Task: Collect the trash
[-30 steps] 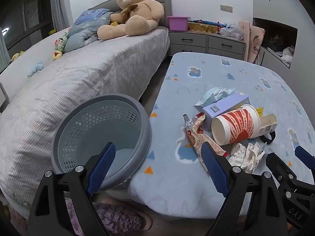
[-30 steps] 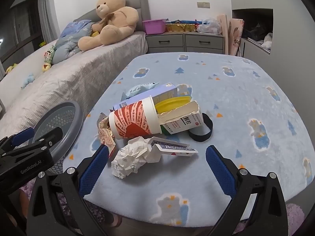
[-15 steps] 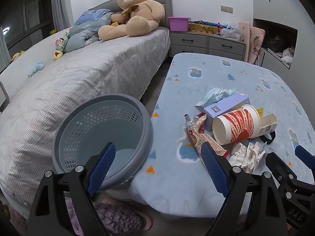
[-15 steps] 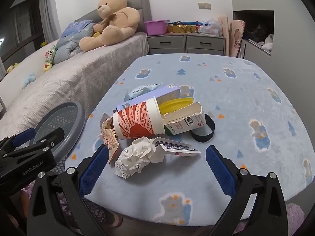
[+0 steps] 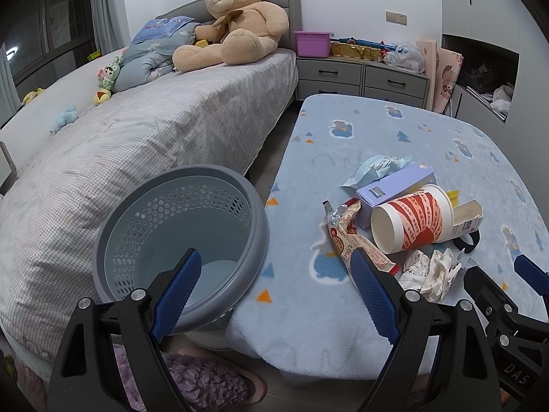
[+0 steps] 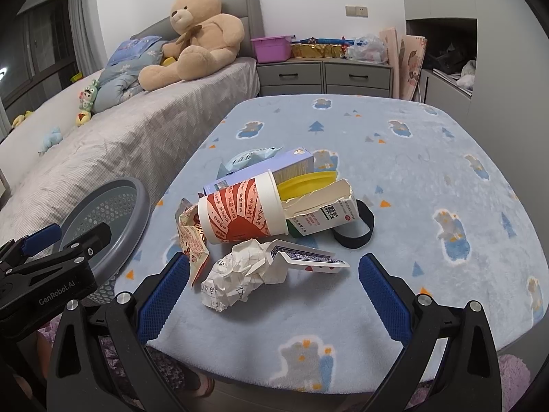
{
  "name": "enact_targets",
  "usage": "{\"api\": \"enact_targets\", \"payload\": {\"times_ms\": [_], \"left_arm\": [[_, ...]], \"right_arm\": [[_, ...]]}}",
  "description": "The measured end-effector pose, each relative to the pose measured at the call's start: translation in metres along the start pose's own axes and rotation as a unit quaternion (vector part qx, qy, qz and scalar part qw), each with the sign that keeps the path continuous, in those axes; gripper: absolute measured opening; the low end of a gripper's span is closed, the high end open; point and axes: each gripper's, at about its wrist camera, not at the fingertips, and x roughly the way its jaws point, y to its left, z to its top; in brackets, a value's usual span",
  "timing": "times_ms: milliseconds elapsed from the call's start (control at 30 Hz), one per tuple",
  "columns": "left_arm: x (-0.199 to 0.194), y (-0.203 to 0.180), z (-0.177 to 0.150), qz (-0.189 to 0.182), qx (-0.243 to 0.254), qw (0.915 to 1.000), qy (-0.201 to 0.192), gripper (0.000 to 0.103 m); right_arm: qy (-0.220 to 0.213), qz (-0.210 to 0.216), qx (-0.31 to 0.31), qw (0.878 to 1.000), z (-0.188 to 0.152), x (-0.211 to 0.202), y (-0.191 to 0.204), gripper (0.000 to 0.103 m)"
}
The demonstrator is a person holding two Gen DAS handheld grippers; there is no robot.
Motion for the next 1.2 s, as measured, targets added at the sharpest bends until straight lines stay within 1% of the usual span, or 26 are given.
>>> {"api": "enact_targets", "payload": {"times_ms": [933,1200], "left_arm": [[-0.0005,0.0002,-0.0002,-0.001,0.0,1.0,-0.002,0.085],[-0.0005,0.0003,-0.0003,-0.001,0.0,1.0,-0.002,0.085]], "right_arm": [[-0.002,0.001,-0.001,1.0,-0.0019,0.001,-0.0013,0.097],[-0.003,0.005,-0.001,1.0,0.0023,-0.0076,0.0027,0.097]]}}
